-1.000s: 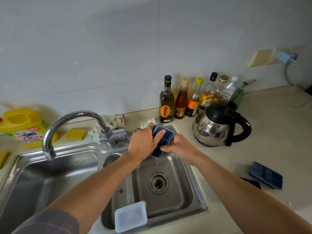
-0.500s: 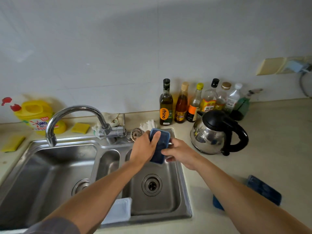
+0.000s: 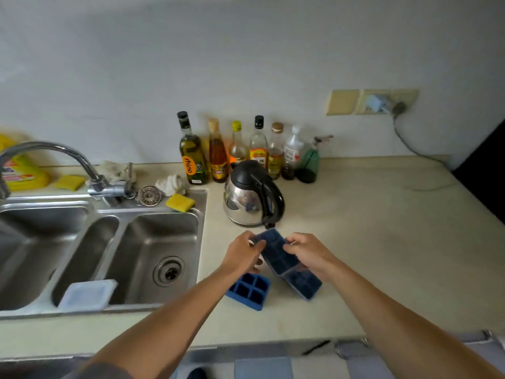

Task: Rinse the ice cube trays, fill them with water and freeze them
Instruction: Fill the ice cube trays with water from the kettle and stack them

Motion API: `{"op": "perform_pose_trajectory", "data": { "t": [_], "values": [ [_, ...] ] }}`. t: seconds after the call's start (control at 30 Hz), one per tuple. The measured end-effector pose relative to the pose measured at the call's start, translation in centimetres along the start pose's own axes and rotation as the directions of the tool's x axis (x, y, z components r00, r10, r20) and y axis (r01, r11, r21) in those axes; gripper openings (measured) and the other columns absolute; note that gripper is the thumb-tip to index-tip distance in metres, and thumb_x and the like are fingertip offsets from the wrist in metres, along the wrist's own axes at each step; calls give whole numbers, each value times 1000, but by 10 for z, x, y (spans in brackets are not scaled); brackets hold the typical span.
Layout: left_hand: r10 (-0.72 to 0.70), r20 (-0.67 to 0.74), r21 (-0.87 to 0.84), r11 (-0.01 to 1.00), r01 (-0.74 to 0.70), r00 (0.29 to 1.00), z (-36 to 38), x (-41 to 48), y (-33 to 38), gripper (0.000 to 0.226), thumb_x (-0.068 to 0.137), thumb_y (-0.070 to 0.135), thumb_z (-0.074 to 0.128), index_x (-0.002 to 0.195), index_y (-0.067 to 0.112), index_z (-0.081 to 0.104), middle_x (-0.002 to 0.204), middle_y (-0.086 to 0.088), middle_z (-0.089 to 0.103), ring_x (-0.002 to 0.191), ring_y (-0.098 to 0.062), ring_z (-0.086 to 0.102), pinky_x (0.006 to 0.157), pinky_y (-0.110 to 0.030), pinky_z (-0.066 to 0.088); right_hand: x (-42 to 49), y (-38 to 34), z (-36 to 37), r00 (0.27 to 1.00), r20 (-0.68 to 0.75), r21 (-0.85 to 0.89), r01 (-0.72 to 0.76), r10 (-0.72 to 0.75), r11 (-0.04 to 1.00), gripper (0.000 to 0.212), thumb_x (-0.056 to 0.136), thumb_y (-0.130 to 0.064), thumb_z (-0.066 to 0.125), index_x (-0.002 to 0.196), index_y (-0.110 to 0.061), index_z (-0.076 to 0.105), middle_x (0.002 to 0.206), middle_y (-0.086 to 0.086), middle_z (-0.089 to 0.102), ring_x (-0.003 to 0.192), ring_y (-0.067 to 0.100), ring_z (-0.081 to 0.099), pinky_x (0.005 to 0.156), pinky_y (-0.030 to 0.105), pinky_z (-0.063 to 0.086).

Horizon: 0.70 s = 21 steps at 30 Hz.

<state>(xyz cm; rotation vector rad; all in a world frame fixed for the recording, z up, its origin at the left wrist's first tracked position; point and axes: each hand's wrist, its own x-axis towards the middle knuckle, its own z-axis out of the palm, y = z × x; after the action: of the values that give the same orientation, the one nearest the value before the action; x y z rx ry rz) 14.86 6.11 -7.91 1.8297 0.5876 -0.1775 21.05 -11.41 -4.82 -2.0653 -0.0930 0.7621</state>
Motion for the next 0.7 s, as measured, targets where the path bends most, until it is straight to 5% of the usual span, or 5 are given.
{"op": "perform_pose_trajectory", "data": {
  "t": [0.17,0.37,0.5,0.7],
  "values": [
    [-38,34,168,985,32,999,49,2,5,6,97,22,61,97,18,66,85,-6,70,71,-20,69,56,-31,62,-4,46,-33,998,-59,-152,2,-11,988,16,99,-11,58,103,-10,74,104,9,73,100,27,69,90,45,56],
    [-9,48,403,915,-11,999,71,13,1,15,93,12,57,98,19,69,94,-10,74,84,-27,72,75,-39,62,6,81,-34,995,-67,-286,46,-68,957,19,98,-9,57,105,-7,75,107,11,74,101,29,67,77,30,43],
    [37,22,570,821,-43,999,77,17,-7,25,95,14,51,107,21,72,103,-7,72,92,-26,65,72,-32,48,16,90,-29,996,-40,-367,65,-86,928,19,100,-12,55,104,-7,73,108,10,74,96,26,65,72,27,39],
    [80,-22,618,785,-50,997,75,21,-19,18,99,24,52,105,22,69,101,-5,72,88,-24,63,72,-34,49,25,93,-22,991,-61,-359,92,-122,929,23,103,-14,54,115,-10,73,113,7,73,101,23,67,76,26,44]
  ]
}}
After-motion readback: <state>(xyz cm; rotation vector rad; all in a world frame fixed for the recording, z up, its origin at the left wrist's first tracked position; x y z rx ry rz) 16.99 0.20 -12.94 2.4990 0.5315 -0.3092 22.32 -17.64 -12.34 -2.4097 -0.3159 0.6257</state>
